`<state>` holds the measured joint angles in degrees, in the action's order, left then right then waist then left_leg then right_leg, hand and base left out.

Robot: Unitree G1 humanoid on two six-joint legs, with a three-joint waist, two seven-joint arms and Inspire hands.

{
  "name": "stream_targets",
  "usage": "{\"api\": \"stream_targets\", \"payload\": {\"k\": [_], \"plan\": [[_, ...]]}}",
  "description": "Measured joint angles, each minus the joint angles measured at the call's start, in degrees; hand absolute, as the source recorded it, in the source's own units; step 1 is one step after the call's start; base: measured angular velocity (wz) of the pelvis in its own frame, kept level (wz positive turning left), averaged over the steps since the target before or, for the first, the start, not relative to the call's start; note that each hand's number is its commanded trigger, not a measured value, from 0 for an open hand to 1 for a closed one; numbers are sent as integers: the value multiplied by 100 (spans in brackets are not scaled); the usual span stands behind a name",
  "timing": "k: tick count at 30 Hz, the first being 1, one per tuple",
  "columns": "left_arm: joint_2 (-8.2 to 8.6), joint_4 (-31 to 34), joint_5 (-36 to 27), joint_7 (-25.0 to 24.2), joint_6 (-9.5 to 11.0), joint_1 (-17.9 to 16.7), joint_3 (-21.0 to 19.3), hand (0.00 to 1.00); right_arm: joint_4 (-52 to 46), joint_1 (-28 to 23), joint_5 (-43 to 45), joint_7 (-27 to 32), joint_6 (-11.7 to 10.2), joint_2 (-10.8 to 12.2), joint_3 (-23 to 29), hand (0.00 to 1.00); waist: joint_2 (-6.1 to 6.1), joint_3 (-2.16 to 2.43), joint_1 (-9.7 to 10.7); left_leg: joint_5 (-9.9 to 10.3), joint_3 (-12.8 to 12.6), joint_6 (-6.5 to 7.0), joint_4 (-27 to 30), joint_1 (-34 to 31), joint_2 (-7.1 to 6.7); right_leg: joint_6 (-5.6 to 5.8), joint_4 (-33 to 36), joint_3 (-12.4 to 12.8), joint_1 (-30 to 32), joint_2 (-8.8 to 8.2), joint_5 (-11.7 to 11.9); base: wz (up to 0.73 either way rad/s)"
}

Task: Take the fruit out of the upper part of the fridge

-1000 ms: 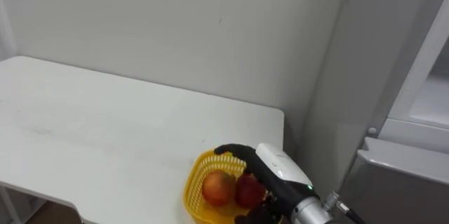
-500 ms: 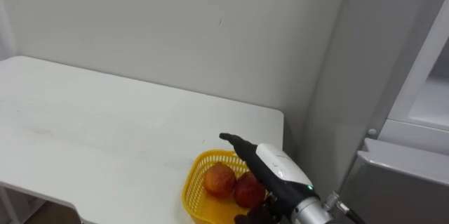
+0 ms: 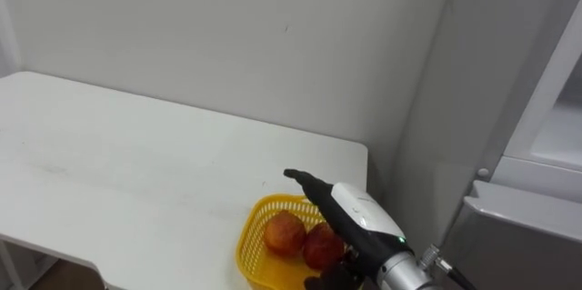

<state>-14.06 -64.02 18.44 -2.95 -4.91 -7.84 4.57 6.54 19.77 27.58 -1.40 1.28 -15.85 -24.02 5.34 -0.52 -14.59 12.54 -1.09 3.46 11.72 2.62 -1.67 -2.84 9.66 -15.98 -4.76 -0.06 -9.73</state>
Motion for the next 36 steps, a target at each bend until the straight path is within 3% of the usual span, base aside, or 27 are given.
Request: {"api": "stream_targets", "payload": {"k": [11, 16, 22, 25, 33, 36], "plan": [[4, -1, -4, 4, 1, 39, 4, 0, -2, 22, -59, 7, -54, 2, 41, 0, -12, -5, 19, 0, -25, 0, -7, 4, 3, 0, 0, 17, 11, 0, 0, 0], [84, -2, -1, -10, -6, 30, 4, 0, -288, -29, -311, 4, -54, -2, 73, 0, -119, -36, 80, 0, -86, 2, -12, 53, 5, 8, 4, 82, -12, 1, 5, -4], [140, -41, 0, -16, 6, -74, -13, 0, -982, -266, -735, -19, -112, -1, 159, 0, -289, 32, 313, 1, -142, 2, -39, 108, 12, 10, 13, 149, -26, 7, 6, -6], [164, -92, -1, -18, 6, -82, -67, 0, -1281, -384, -969, -63, -142, 10, 358, 0, -332, 26, 425, 1, -204, 2, -36, 111, 23, 8, 23, 188, -13, 12, 8, -5], [185, -232, -19, 33, 20, -57, 82, 0, -1682, -690, -1401, -50, -164, 25, 562, 0, -344, 39, 714, 2, -333, 2, -37, 156, 49, 7, 104, 300, 18, 22, 8, -9], [185, -241, -16, 34, 29, -48, 78, 0, -1954, -988, -1383, -50, -174, 53, 617, 0, -308, 94, 772, 1, -364, 3, -30, 99, 51, 2, 119, 339, 97, 25, 11, -7]]}}
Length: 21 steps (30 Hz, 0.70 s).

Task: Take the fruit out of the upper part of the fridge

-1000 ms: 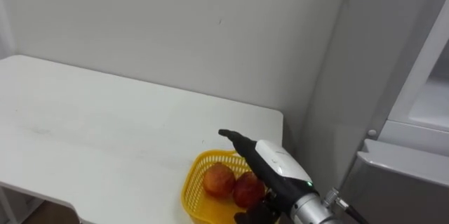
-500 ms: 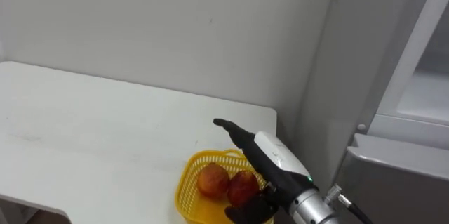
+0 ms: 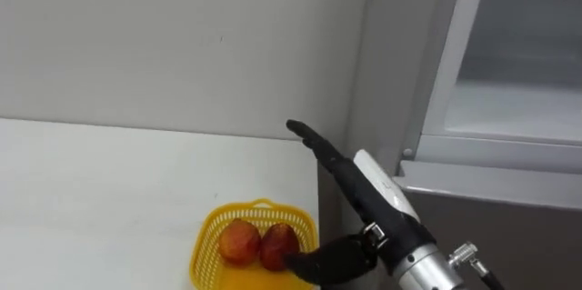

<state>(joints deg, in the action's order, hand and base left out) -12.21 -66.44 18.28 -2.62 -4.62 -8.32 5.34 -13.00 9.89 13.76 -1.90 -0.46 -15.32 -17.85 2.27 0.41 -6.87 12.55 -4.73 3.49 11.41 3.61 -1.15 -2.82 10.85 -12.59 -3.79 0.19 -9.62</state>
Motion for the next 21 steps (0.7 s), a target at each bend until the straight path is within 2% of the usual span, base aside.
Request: {"api": "stream_targets", "payload": {"k": [2, 8, 10, 13, 17, 21], "plan": [[4, -29, 0, -1, 0, -3, 8, 0, -168, -81, -1, -2, -13, -4, 15, 0, 8, 5, 58, 0, -11, 0, 0, -1, 0, 0, 2, 13, 4, 2, 0, -2], [17, -113, -16, 46, 49, -22, 7, 0, -430, -211, -47, 83, -262, 20, 315, 0, 5, 2, 194, 1, -18, 2, 6, 7, 3, 0, 2, 22, -12, 5, 2, 0], [26, -139, -21, 68, 51, -25, 6, 0, -435, -421, -57, 181, -332, 20, 422, 0, -2, -2, 198, 4, -44, 3, 4, 32, 10, 0, 2, 60, -27, 15, 4, -3], [71, -179, -9, 74, 42, -52, 6, 0, -517, -594, -92, 182, -484, 23, 447, 0, -58, -12, 227, 21, -118, 11, 6, 48, 31, 0, -6, 124, -22, 32, 28, -13], [83, -178, -2, 77, 41, -54, 1, 0, -632, -760, -93, 177, -529, 23, 475, 0, -116, -15, 321, 37, -123, 25, 41, 31, 30, 9, 1, 133, -15, 28, 38, -1], [82, -181, -4, 92, 37, -57, 0, 0, -764, -1163, -94, 176, -742, 24, 559, 0, -137, -10, 356, 37, -135, 27, 46, 32, 30, 12, 1, 142, -14, 28, 44, 0]]}}
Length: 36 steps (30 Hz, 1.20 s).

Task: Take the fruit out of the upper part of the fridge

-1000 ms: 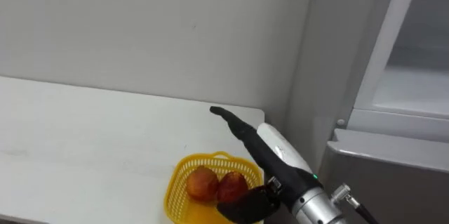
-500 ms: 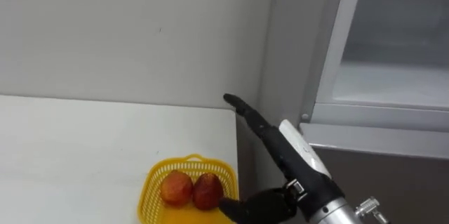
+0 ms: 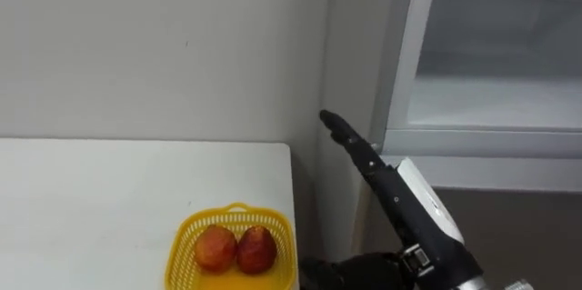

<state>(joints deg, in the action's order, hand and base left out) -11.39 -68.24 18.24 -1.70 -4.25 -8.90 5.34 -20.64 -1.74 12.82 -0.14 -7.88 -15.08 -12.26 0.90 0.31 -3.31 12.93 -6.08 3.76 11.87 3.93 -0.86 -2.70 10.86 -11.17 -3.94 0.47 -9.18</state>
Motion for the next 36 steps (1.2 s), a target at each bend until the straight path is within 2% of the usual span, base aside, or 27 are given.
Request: {"api": "stream_targets", "payload": {"k": [7, 11, 17, 18, 20, 22, 24, 26, 28, 31, 36], "plan": [[-10, -94, -60, -50, 5, -22, -14, 0, -82, -462, -26, -11, -264, 18, 133, 0, -53, 7, 241, 3, -29, 5, -9, 33, 0, 0, 3, 34, -21, 0, 0, 0], [-18, -74, -60, -117, 8, -64, -30, 0, -247, -666, -27, -92, -289, 12, 252, 0, -57, 9, 315, 5, -62, 8, -16, 34, -1, 3, -8, 66, -11, 1, 0, -4], [-42, -70, -75, -105, 85, -107, -109, 0, -268, -1086, -149, -130, -577, 13, 400, 0, -61, 17, 366, 19, -214, 24, -53, 135, 14, 24, -31, 327, 0, 51, 11, -13], [-41, -69, -92, -90, 100, -111, -105, 0, -259, -1209, -155, -135, -598, 13, 414, 0, -64, 19, 425, 31, -247, 33, -55, 160, 18, 27, -32, 351, -12, 53, 11, -14], [-41, -65, -188, -64, 130, -106, -92, 0, -97, -1492, -154, -147, -542, 15, 502, 0, -61, 20, 516, 43, -290, 42, -52, 166, 19, 34, -31, 395, 10, 53, 7, -15], [-42, -78, -193, -11, 212, -106, -77, 0, 362, -1953, -148, -190, -163, 17, 644, 0, -70, 25, 614, 51, -397, 50, -54, 155, 26, 43, 20, 501, 89, 64, 12, -25], [-40, -90, -192, -20, 227, -101, -62, 0, 488, -2187, -157, -196, 119, 14, 788, 0, -109, 33, 631, 59, -507, 55, -54, 111, 36, 45, 137, 610, 178, 73, 13, -39], [-39, -86, -190, -24, 233, -95, -47, 0, 489, -2255, -262, -181, 153, 14, 959, 0, -133, 33, 703, 60, -622, 57, -63, 72, 39, 46, 230, 699, 296, 77, 12, -35], [-48, -78, -193, -21, 245, -106, 12, 0, 488, -2243, -512, -93, 152, 16, 1102, 0, -122, 6, 772, 62, -698, 60, -66, 68, 38, 54, 324, 807, 380, 89, -6, -20], [-49, -40, -194, -15, 306, -66, 41, 0, 488, -2247, -618, 24, 152, 22, 1148, 0, -102, -12, 811, 65, -760, 62, -60, 57, 41, 50, 368, 837, 481, 85, -33, -10], [-49, -39, -191, -1, 302, -94, 51, 0, 488, -2283, -631, 123, 152, 41, 1147, 0, -37, -1, 864, 68, -830, 64, -52, 24, 50, 51, 405, 901, 551, 96, -42, -6]]}}
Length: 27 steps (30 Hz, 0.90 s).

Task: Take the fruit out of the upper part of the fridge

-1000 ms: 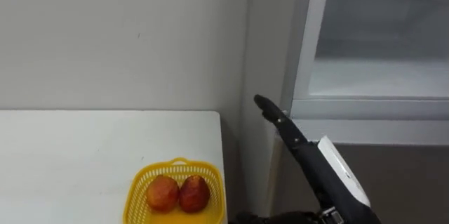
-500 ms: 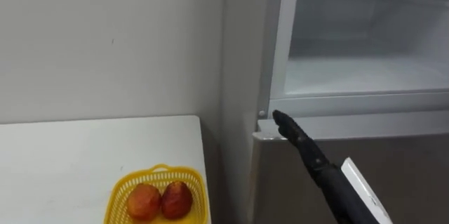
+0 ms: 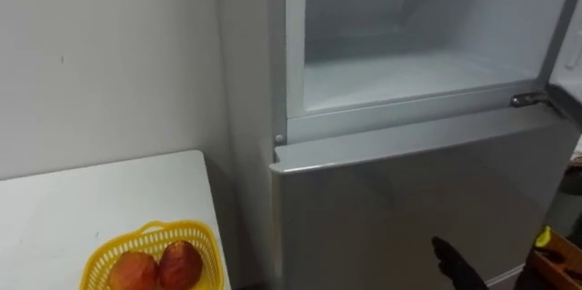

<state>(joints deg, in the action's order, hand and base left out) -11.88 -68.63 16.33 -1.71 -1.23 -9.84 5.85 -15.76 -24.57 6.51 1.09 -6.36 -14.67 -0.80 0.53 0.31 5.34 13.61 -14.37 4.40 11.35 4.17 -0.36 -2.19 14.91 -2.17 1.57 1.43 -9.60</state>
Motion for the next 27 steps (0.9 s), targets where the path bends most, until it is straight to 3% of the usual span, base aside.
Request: {"api": "stream_targets", "payload": {"k": [5, 7, 15, 23, 27], "plan": [[-7, -7, -54, 30, -5, -105, -1, 0, 122, -266, -586, 142, -2, 32, 50, 0, 17, -1, 109, 35, -66, 0, -1, 13, 25, 7, -43, 39, -29, 27, 13, -5], [-50, -37, -104, 43, -6, -127, 3, 0, 615, -272, -1011, 140, 0, 36, 67, 0, 48, 19, 230, 45, -76, -4, 5, 12, 34, 0, -40, 38, -51, 33, 18, -5], [-60, 185, -115, 119, -2, -234, -4, 0, 1616, -558, -2563, 493, 25, 167, 377, 0, 77, 29, 305, 67, -126, -23, -6, 0, 54, -7, -99, 105, -5, 71, 32, -5], [-56, 245, -112, 286, -7, -322, -15, 0, 2796, -38, -4048, 1303, 18, 265, 551, 0, 97, 2, 364, 67, -95, -24, -18, 53, 57, -8, -95, 76, -114, 75, 35, 2], [-58, 473, -106, 349, -6, -483, -325, 0, 2839, 249, -5279, 1835, 21, 251, 1134, 0, 124, 9, 387, 69, -45, -25, -9, 43, 50, -7, -135, 20, -126, 57, 24, 8]]}}
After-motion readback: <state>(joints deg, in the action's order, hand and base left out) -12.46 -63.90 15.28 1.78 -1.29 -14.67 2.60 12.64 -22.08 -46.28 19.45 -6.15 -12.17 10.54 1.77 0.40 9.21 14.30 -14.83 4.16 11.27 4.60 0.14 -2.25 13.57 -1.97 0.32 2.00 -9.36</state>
